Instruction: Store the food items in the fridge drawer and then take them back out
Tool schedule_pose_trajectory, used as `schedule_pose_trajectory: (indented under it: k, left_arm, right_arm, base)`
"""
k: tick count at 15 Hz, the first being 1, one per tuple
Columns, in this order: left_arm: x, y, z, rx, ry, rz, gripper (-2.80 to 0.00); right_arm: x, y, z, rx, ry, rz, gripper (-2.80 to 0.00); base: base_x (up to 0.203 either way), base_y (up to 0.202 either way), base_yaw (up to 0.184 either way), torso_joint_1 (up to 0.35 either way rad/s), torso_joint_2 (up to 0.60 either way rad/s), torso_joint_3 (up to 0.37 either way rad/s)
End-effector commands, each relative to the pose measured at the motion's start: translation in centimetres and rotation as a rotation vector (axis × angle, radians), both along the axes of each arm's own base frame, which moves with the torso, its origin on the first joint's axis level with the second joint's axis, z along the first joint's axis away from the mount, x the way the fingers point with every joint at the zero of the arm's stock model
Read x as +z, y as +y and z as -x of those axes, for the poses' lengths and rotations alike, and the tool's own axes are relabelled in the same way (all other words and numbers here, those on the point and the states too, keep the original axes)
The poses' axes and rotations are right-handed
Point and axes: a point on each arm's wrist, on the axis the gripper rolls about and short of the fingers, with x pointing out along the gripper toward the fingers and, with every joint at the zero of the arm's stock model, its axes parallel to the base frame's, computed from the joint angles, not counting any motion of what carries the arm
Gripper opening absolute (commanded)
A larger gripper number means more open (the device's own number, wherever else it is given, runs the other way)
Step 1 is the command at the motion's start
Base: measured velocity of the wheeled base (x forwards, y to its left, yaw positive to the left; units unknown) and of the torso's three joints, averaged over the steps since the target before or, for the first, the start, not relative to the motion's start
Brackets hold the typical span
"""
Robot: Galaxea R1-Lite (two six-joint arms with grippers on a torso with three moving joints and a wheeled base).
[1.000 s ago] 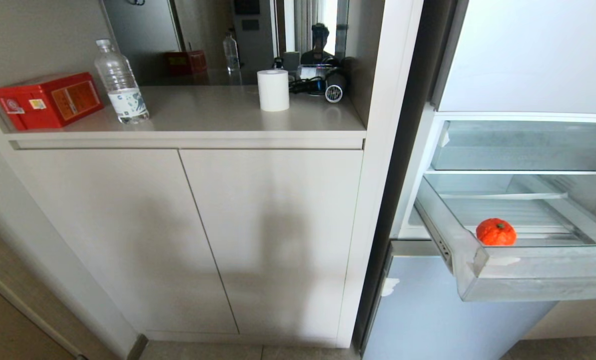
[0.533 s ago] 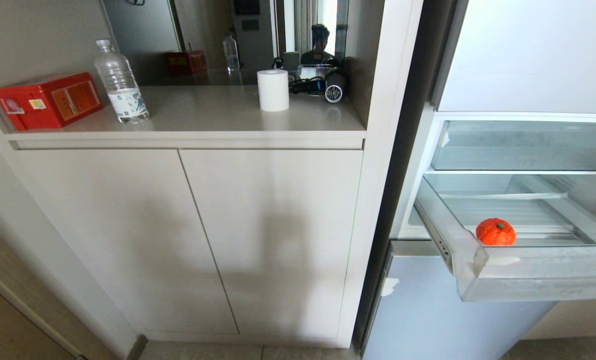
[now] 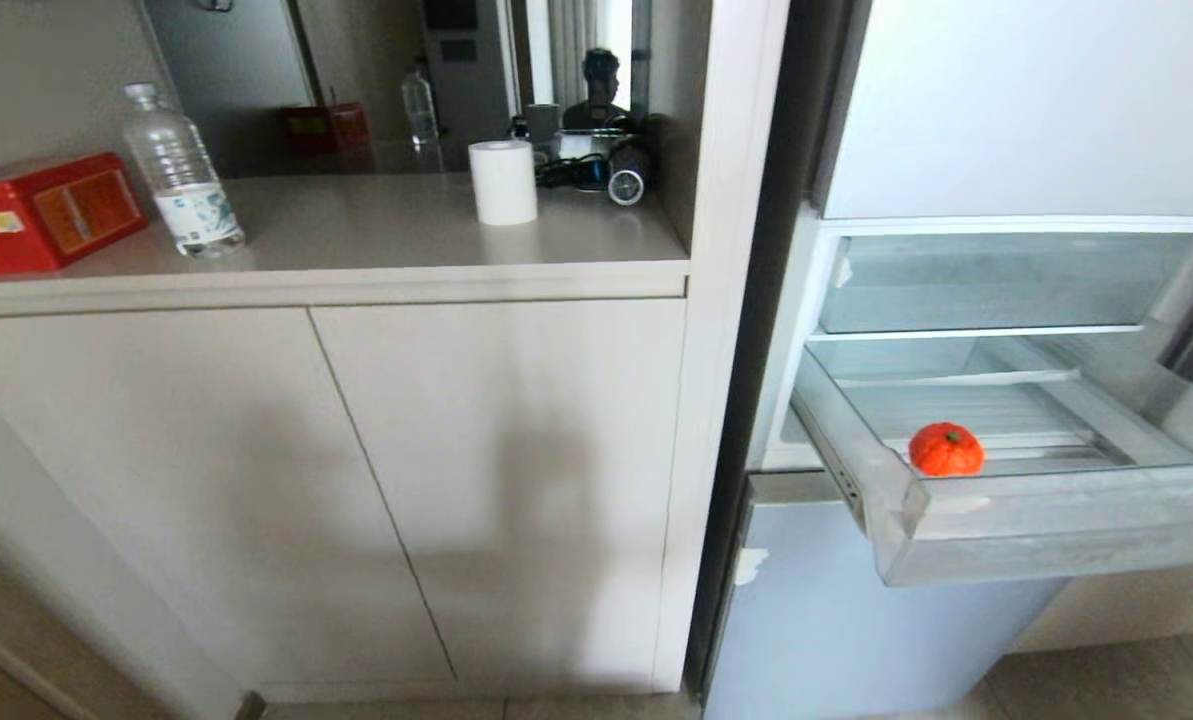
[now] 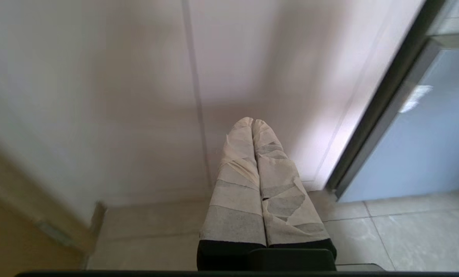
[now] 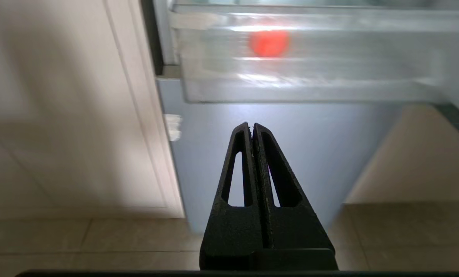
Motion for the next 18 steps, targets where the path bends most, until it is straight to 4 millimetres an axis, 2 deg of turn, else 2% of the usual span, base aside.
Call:
schedule_pose_trajectory:
  k: [1,18]
  left_arm:
    - [-0.01,0.0,0.0,-0.001,0.001,0.0,-2.8]
    - [-0.01,0.0,0.0,-0.001,0.001,0.0,-2.8]
  right_arm:
    - [0.0,0.0,-0.01,0.001,0.001,0.0,-2.8]
    - [0.0,0.0,-0.01,0.0,0.001,0.0,-2.8]
  base:
    - [0.001,0.003,-0.171,0.0,0.0,0.005]
    - [0.0,0.008,-0.174,0.002,0.0,0.003]
